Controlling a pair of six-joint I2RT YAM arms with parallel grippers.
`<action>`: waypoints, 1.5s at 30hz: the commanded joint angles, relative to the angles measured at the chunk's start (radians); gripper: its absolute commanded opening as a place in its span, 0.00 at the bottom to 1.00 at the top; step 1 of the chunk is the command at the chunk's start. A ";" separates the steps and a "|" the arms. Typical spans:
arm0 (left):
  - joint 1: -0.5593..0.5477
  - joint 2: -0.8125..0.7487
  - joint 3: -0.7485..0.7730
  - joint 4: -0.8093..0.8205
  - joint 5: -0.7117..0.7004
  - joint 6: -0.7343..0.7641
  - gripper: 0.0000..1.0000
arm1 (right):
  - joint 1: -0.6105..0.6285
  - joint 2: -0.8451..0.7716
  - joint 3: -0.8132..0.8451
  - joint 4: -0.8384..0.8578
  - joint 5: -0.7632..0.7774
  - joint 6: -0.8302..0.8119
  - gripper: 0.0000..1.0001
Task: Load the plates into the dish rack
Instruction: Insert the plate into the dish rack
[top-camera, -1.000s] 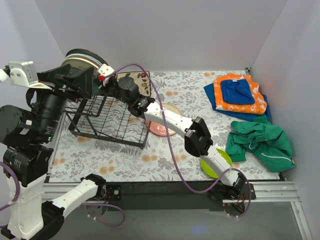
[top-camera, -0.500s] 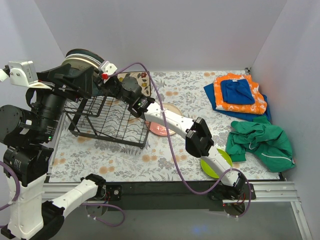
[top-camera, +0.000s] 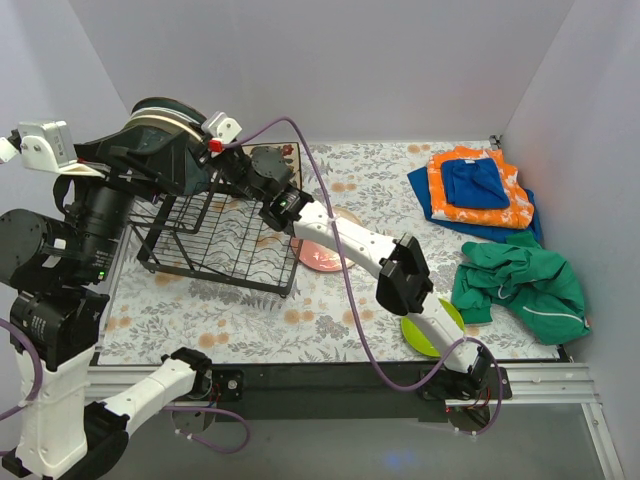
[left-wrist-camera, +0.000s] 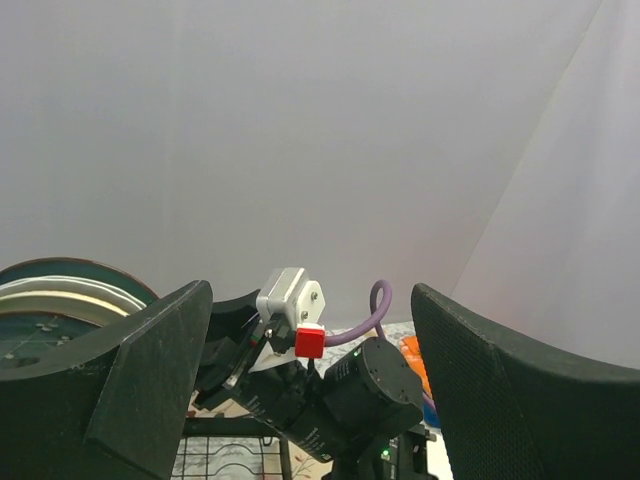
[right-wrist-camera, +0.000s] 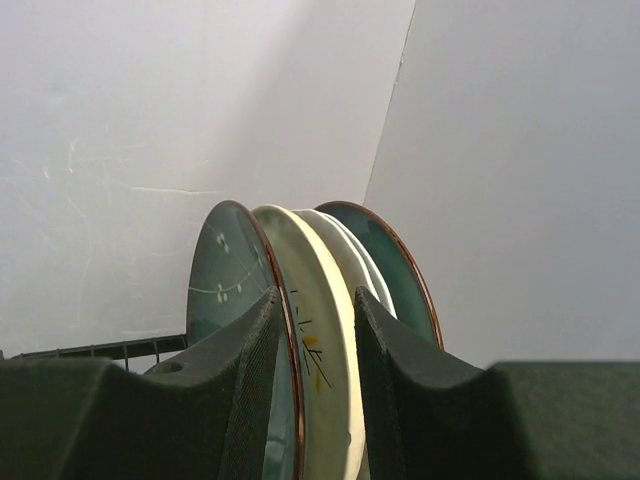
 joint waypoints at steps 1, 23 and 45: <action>0.003 -0.009 -0.006 0.012 0.004 -0.013 0.79 | -0.003 -0.093 0.000 0.085 -0.018 -0.008 0.41; 0.003 0.145 -0.045 -0.138 0.273 -0.216 0.81 | -0.356 -0.747 -0.807 -0.370 -0.461 0.240 0.75; 0.001 0.292 -0.403 -0.102 0.537 -0.566 0.81 | -0.646 -0.535 -0.933 -1.063 -0.335 0.188 0.61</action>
